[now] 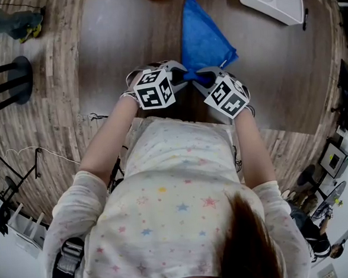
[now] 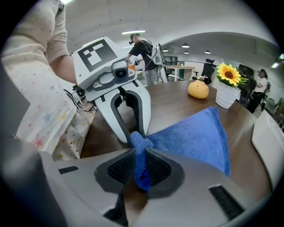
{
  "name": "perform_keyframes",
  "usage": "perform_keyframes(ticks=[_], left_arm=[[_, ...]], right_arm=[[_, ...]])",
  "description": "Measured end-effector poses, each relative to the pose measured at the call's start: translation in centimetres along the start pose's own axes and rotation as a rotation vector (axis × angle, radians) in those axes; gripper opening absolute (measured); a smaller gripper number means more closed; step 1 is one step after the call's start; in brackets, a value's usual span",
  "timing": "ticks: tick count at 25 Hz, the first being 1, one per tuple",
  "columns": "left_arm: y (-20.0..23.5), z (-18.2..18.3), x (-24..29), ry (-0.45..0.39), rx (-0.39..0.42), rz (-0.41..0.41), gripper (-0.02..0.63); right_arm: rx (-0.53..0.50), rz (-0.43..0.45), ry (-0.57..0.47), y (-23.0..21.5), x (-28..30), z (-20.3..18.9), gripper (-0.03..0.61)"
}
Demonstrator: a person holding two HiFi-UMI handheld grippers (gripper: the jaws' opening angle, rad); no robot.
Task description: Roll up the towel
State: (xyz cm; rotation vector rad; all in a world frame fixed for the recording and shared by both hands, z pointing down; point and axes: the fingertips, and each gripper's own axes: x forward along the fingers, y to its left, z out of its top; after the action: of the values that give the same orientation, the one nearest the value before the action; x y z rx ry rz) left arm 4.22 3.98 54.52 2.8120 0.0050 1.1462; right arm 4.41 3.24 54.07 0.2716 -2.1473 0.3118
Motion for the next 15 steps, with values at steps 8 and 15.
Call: perform_keyframes(ticks=[8,15], left_arm=[[-2.0,0.1,0.1,-0.006,-0.012,-0.071,0.078],[-3.8,0.1,0.6,-0.026,-0.056,-0.097,0.081]], right_arm=[[0.060,0.102,0.024,1.9,-0.3,-1.0,0.064],[0.101,0.190,0.045,3.4,-0.4,-1.9,0.060]])
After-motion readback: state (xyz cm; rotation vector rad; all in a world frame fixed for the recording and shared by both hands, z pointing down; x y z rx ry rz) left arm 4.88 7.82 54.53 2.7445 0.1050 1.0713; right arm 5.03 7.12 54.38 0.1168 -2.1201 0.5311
